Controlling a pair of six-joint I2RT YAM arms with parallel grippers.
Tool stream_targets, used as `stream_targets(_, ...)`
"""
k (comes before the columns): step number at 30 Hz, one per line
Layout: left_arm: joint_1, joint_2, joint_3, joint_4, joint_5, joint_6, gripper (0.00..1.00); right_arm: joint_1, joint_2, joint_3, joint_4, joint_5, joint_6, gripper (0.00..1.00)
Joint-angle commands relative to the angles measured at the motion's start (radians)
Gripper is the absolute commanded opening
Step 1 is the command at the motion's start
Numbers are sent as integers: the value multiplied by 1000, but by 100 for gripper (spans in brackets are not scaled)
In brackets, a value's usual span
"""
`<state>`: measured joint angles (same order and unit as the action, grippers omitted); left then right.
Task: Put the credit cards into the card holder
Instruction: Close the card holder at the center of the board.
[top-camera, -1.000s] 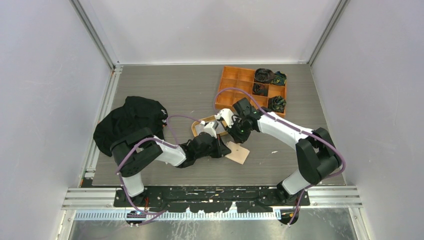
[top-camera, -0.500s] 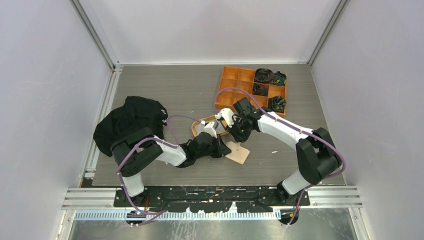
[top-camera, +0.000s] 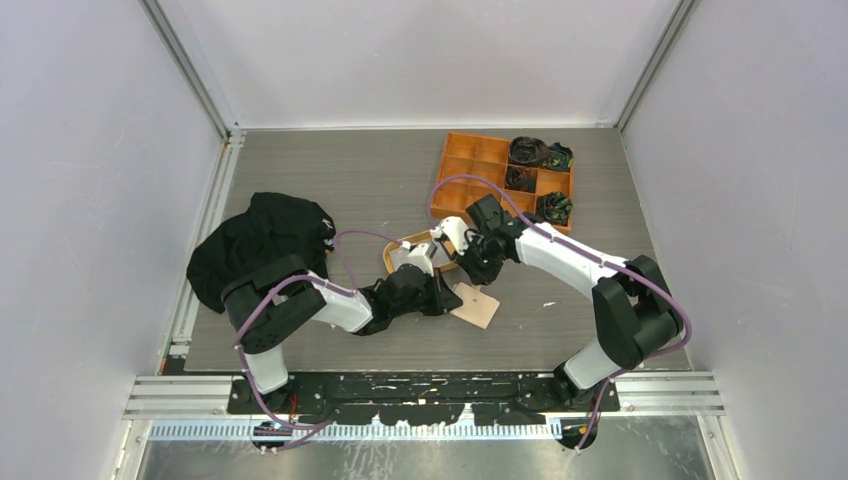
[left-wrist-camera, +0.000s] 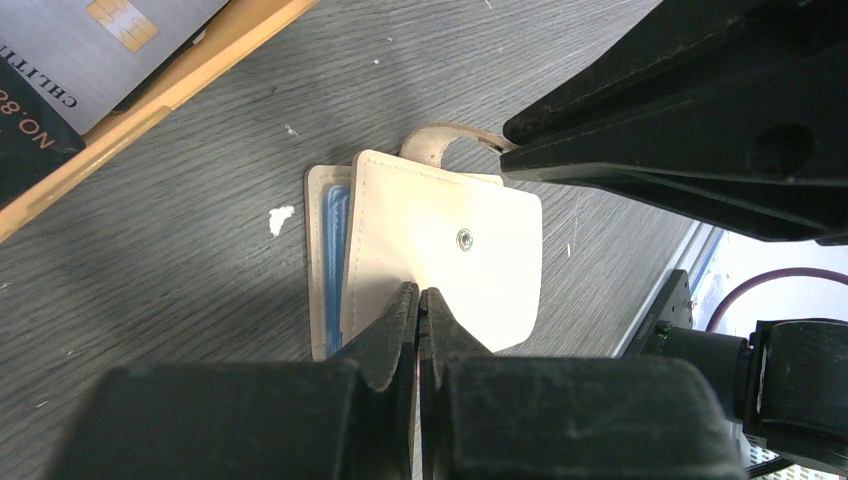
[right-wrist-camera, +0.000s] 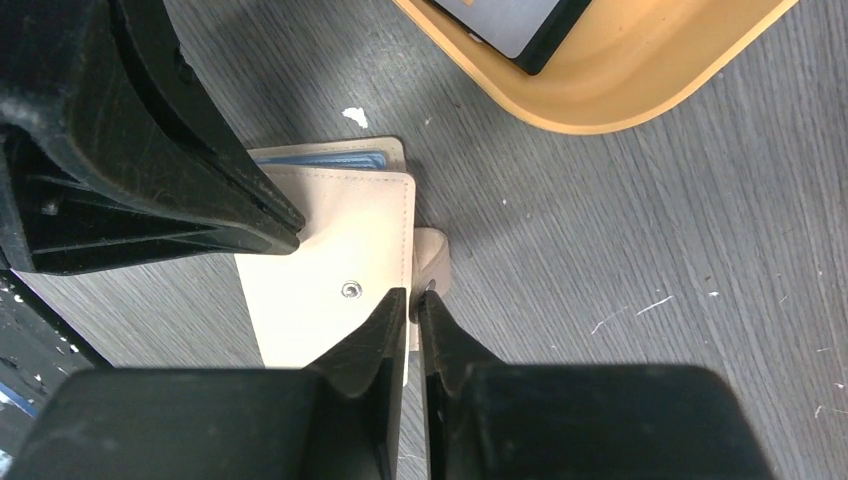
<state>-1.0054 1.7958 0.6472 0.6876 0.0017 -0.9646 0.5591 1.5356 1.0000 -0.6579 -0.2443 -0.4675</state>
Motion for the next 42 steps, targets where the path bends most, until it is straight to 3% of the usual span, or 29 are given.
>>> stream_targets(1, 6, 16, 21, 1, -6, 7, 0, 3, -37, 43, -2, 6, -3, 14)
stream_targets(9, 7, 18, 23, 0, -6, 7, 0, 3, -30, 44, -8, 2, -11, 1)
stream_targets(25, 8, 18, 25, 0, -6, 0, 0, 4, -59, 2, -119, -127, -128, 1)
stream_targets(42, 7, 17, 31, -4, 24, 1, 0, 61, 37, 5, -129, -29, -138, 1)
